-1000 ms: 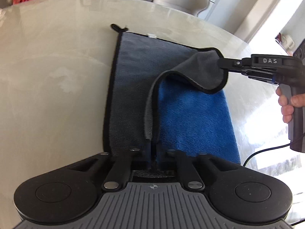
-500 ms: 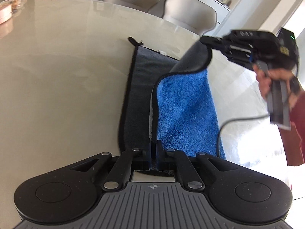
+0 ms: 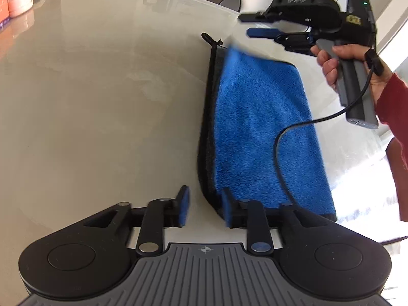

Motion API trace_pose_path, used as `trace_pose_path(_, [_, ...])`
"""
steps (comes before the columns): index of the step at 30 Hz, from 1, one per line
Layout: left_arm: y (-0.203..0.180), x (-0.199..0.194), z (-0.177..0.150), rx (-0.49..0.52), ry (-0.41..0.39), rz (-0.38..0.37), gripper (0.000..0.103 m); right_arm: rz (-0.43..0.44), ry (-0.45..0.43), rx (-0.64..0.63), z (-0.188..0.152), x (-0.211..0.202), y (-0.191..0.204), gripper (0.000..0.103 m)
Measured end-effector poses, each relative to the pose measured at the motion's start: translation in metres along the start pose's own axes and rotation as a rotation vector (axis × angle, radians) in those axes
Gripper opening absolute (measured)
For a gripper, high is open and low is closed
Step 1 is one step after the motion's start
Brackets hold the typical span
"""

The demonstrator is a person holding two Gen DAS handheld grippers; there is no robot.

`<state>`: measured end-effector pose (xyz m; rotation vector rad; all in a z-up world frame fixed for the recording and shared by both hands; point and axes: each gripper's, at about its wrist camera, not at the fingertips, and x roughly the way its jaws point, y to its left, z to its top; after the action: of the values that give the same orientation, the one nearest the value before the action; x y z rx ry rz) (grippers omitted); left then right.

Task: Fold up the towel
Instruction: 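Release the folded edge with the right gripper and smooth the blue towel flat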

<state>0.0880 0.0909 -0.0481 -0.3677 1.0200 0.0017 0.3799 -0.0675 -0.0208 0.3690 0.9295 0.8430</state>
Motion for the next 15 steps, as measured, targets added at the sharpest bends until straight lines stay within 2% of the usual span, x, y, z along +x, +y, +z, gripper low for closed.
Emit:
trace_pose_path(1, [0.0,-0.001,0.002,0.008,-0.007,0.0,0.036,-0.005,-0.01,0.003,0.001,-0.004,-0.002,0.037])
trace_pose_path(3, [-0.001,-0.007,0.01,0.056,-0.04,-0.009,0.037,-0.115,0.022,-0.085,-0.003,-0.011,-0.001,0.037])
trace_pose_path(5, [-0.004,-0.009,0.02,0.116,-0.074,-0.023,0.048,-0.257,0.054,-0.213,-0.011,-0.018,-0.001,0.037])
trace_pose_path(7, [-0.008,-0.007,0.036,0.178,-0.111,-0.029,0.051,-0.346,0.071,-0.288,-0.019,-0.024,-0.006,0.037])
trace_pose_path(9, [-0.01,0.004,0.057,0.226,-0.154,-0.036,0.051,-0.391,0.067,-0.281,-0.024,-0.032,-0.018,0.037])
trace_pose_path(13, [-0.013,0.04,0.098,0.23,-0.161,-0.031,0.051,-0.413,0.057,-0.26,-0.029,-0.037,-0.03,0.037])
trace_pose_path(15, [-0.015,0.058,0.12,0.224,-0.163,-0.023,0.051,-0.456,0.043,-0.302,-0.032,-0.039,-0.028,0.037])
